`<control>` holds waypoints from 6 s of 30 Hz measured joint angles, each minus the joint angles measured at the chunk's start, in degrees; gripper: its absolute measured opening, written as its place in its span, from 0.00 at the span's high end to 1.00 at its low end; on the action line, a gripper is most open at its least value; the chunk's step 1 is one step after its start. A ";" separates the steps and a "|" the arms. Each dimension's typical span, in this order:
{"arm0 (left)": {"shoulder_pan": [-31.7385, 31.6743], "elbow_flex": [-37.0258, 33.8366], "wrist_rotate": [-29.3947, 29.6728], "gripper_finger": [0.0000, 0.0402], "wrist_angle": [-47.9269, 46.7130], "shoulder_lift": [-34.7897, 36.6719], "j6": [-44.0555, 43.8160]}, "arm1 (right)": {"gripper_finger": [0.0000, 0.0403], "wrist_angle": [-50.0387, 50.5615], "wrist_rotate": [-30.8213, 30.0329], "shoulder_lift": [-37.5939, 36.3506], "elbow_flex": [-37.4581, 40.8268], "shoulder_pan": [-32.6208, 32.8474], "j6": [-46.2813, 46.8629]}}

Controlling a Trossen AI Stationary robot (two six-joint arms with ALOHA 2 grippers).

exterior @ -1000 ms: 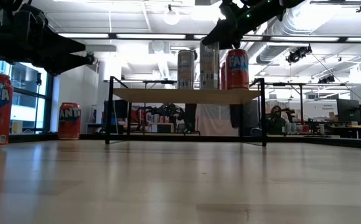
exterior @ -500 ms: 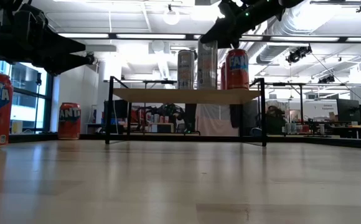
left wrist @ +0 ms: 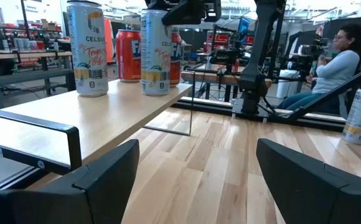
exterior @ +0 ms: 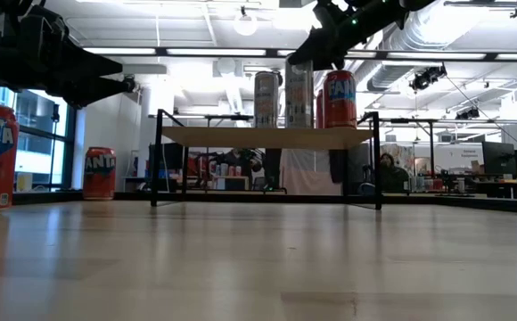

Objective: Place canned beverage on shelf
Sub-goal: Adjust the bottom white soda can on the shelf, then adjust the top white soda can on the shelf

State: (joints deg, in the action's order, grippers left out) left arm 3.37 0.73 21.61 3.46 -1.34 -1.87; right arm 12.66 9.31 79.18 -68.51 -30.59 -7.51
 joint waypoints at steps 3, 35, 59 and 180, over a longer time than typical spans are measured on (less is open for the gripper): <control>0.00 0.00 0.00 0.22 0.00 0.02 0.00 | 0.40 -0.02 0.38 0.00 0.00 0.00 -0.04; 0.00 -0.02 0.00 0.22 0.00 0.02 0.00 | 0.25 -4.28 0.58 -0.11 -0.21 0.00 1.09; 0.00 0.00 0.00 0.22 -0.02 0.02 0.00 | 0.24 6.56 -6.15 10.50 -27.30 1.84 3.63; -0.01 0.00 0.00 0.22 -0.02 0.01 0.00 | 0.38 37.18 1.52 26.47 -52.48 -9.05 -4.75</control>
State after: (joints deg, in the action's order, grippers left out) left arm 3.36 0.73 21.61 3.44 -1.33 -1.87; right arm 49.84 10.83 105.65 -120.99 -39.64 -12.26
